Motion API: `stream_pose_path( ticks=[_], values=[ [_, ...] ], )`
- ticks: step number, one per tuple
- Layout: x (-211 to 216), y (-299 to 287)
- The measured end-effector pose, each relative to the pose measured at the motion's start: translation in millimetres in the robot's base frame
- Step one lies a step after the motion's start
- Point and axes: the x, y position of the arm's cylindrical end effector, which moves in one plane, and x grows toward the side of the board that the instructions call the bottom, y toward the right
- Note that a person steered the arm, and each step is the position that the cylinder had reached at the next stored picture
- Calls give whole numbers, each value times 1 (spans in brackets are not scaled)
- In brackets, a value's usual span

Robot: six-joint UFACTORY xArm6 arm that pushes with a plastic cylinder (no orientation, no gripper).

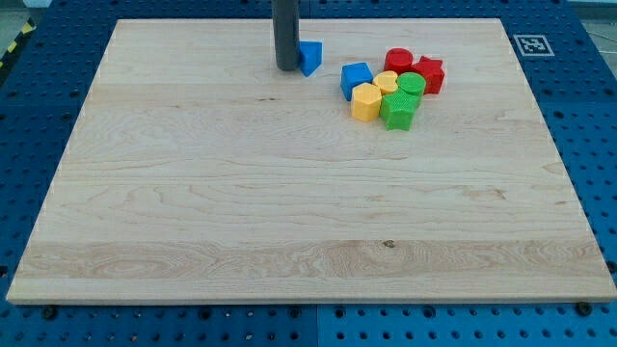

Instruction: Place the blue triangle on top of the blue cube

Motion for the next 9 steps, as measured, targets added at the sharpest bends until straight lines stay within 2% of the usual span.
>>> stream_pose_path(
  ticks=[1,5,7,9],
  values=[
    [-16,15],
    [-15,49],
    [-51,54],
    [-39,56]
  ],
)
